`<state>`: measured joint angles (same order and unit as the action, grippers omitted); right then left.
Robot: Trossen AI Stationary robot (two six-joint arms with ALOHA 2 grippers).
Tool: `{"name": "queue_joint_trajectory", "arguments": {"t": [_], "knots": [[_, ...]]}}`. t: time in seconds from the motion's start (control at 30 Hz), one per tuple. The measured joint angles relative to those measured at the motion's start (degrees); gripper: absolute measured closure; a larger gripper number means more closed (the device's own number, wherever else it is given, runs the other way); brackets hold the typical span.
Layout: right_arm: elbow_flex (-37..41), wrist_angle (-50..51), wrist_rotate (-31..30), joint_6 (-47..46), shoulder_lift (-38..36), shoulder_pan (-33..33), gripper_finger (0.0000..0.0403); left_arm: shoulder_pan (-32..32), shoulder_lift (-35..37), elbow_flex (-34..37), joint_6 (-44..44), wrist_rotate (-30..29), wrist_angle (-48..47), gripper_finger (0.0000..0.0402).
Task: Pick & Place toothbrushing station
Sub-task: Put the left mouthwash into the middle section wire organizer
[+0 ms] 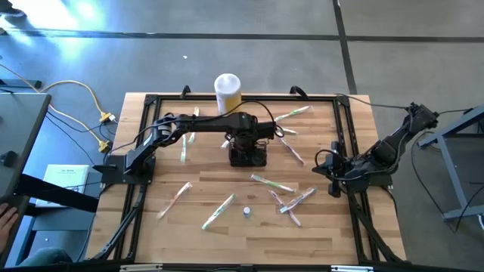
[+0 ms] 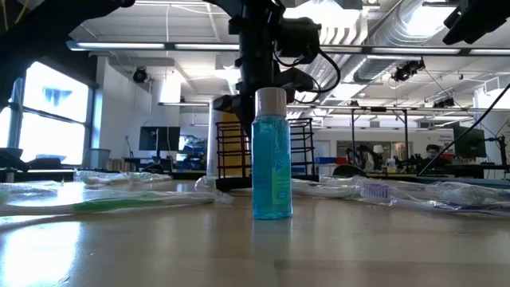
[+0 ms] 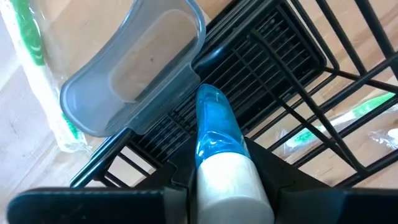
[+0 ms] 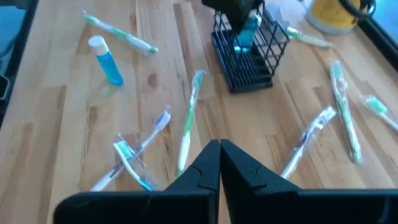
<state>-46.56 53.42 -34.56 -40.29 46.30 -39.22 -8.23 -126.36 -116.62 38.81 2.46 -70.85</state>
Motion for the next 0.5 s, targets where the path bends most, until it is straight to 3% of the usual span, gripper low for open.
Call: {"name": "queue_joint_trajectory", "arguments": {"t": [0.5], "knots": [[0.04, -1.33, -0.01, -0.46, 0.00, 0.00, 0.0399, -0.39, 0.17, -7.69, -3.02, -1.99, -6.06, 0.0320]]}}
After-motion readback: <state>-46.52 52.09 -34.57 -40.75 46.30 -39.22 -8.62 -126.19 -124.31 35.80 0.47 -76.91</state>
